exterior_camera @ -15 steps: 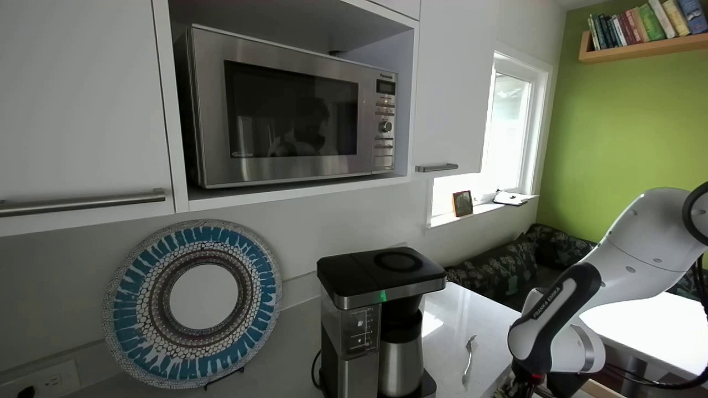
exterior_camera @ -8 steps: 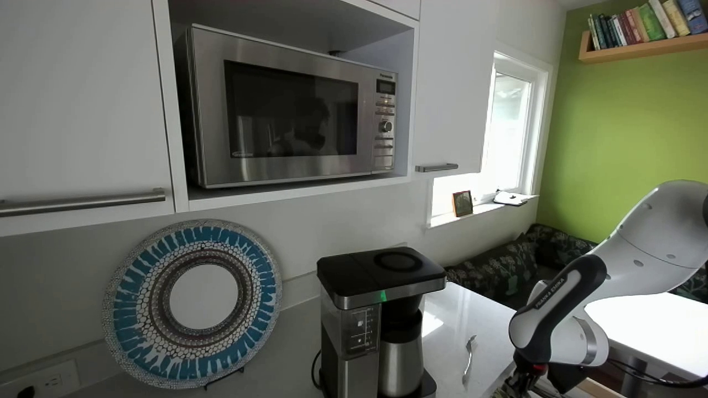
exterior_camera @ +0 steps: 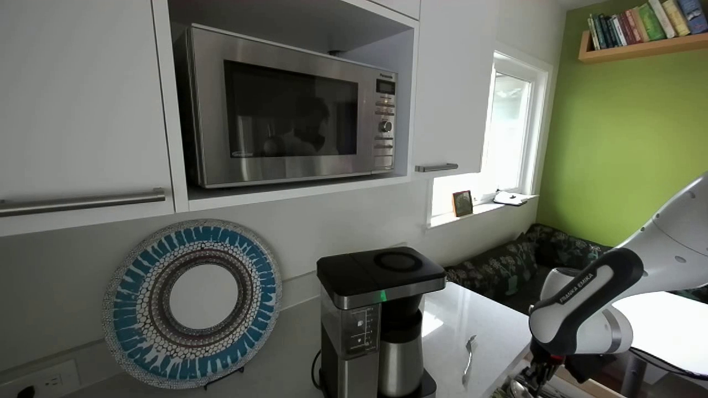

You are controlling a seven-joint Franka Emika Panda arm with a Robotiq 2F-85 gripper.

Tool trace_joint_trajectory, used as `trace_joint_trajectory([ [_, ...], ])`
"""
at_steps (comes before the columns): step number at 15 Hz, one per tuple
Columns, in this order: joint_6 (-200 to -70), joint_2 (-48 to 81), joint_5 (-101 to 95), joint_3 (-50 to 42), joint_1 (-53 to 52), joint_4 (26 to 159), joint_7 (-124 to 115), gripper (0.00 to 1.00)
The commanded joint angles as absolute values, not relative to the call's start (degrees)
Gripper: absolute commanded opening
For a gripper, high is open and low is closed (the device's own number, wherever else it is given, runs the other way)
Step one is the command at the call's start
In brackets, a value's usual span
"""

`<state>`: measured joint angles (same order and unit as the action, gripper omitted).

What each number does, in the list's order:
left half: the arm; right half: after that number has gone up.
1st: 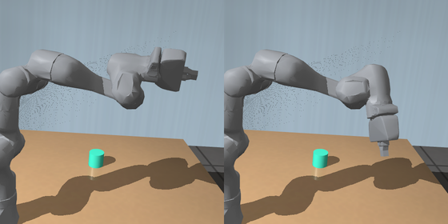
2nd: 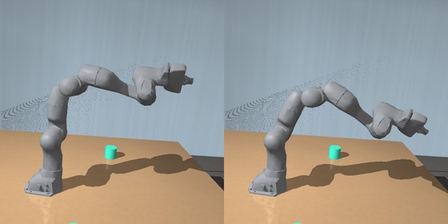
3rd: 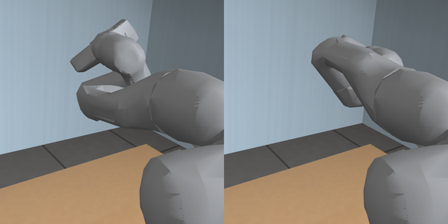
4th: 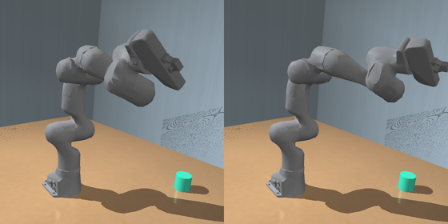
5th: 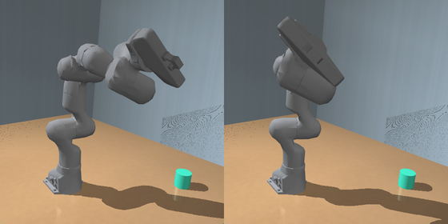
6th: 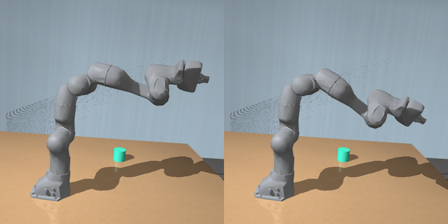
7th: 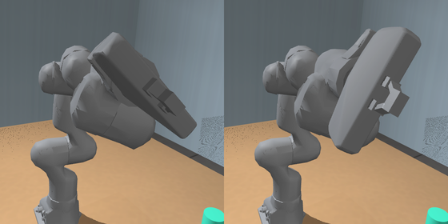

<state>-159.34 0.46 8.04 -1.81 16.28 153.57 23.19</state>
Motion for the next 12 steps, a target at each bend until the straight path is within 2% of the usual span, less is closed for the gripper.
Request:
trace_joint_trajectory([
  [1, -159.23, 0.30, 7.94, -4.78, 13.31, 153.53, 23.06, 0.03],
  [5, -159.23, 0.91, 8.02, -4.77, 12.81, 153.46, 23.10, 0.01],
  [12, -157.78, -5.14, 10.73, -10.95, 13.53, 151.19, 25.32, 0.01],
])
